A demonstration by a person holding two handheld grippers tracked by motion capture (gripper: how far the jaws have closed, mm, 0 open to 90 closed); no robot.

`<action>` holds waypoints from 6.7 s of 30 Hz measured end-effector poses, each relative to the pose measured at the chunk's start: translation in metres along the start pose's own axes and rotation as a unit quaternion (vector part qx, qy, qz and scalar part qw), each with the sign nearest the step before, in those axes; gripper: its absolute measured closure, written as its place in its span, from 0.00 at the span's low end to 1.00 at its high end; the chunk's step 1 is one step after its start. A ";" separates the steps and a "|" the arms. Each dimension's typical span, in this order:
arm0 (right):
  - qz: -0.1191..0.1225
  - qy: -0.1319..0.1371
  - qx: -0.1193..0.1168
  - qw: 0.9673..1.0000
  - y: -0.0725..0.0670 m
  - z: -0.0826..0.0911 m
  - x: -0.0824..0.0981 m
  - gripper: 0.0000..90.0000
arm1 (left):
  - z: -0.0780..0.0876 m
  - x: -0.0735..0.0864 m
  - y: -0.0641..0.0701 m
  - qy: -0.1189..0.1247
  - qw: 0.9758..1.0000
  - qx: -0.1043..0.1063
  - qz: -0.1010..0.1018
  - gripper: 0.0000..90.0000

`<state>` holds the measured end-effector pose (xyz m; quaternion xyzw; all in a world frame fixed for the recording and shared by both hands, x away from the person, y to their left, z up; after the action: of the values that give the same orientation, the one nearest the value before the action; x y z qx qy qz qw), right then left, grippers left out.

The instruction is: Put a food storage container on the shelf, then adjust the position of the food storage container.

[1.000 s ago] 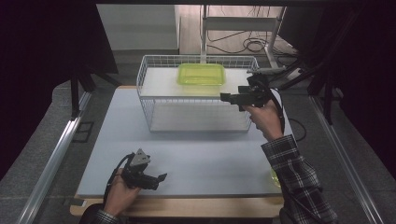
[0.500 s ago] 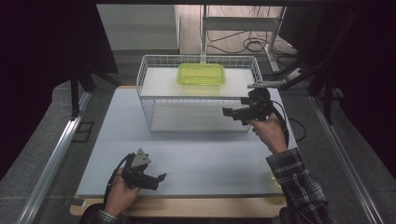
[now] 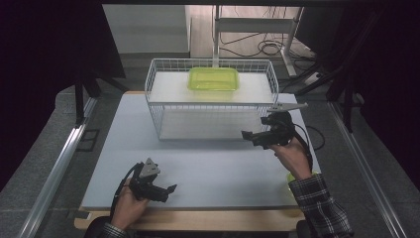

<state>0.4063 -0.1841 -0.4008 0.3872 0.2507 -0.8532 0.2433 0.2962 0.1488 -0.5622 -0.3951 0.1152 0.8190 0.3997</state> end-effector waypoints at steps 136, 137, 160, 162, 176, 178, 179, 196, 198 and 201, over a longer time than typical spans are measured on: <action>-0.142 -0.099 0.112 0.979 0.061 0.070 0.202 0.99 | -0.007 0.003 0.007 -0.033 0.999 -0.005 -0.042 0.01; -0.141 -0.100 0.111 0.979 0.060 0.068 0.202 0.99 | -0.007 0.003 0.007 -0.034 0.999 -0.005 -0.042 0.01; -0.142 -0.133 0.074 0.978 0.028 0.047 0.206 0.97 | -0.007 0.003 0.008 -0.037 0.998 -0.005 -0.047 0.01; -0.143 -0.137 0.070 0.978 0.026 0.044 0.206 0.97 | -0.007 0.002 0.008 -0.036 0.998 -0.005 -0.047 0.01; -0.137 -0.131 0.044 0.981 0.019 0.002 0.183 0.97 | -0.008 0.003 0.009 -0.038 0.998 -0.005 -0.049 0.01; -0.130 -0.133 0.035 0.982 0.015 -0.007 0.178 0.97 | -0.008 0.003 0.009 -0.038 0.998 -0.005 -0.049 0.01; -0.127 -0.134 0.033 0.982 0.013 -0.012 0.176 0.97 | -0.008 0.003 0.009 -0.038 0.998 -0.005 -0.049 0.01; -0.066 -0.154 -0.031 0.985 -0.023 -0.075 0.141 0.97 | -0.007 0.003 0.009 -0.040 0.998 -0.005 -0.053 0.02; -0.060 -0.158 -0.035 0.985 -0.026 -0.080 0.139 0.97 | -0.007 0.003 0.009 -0.041 0.998 -0.005 -0.053 0.02; -0.050 -0.162 -0.037 0.985 -0.029 -0.083 0.140 0.97 | -0.007 0.003 0.009 -0.041 0.998 -0.004 -0.053 0.02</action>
<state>0.3526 -0.1419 -0.5511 0.2217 0.2585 -0.9058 0.2520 0.2928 0.1410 -0.5703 -0.3687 0.0739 0.8126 0.4453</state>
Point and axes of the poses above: each handheld gripper's, and its own axes: z roughly backward along the jaws, x roughly out of its underside, y roughly to its right, the point moved 5 cm from there along -z, roughly forward along the jaws, and after that the axes turned 11 degrees about -z, right-handed, at the moved point
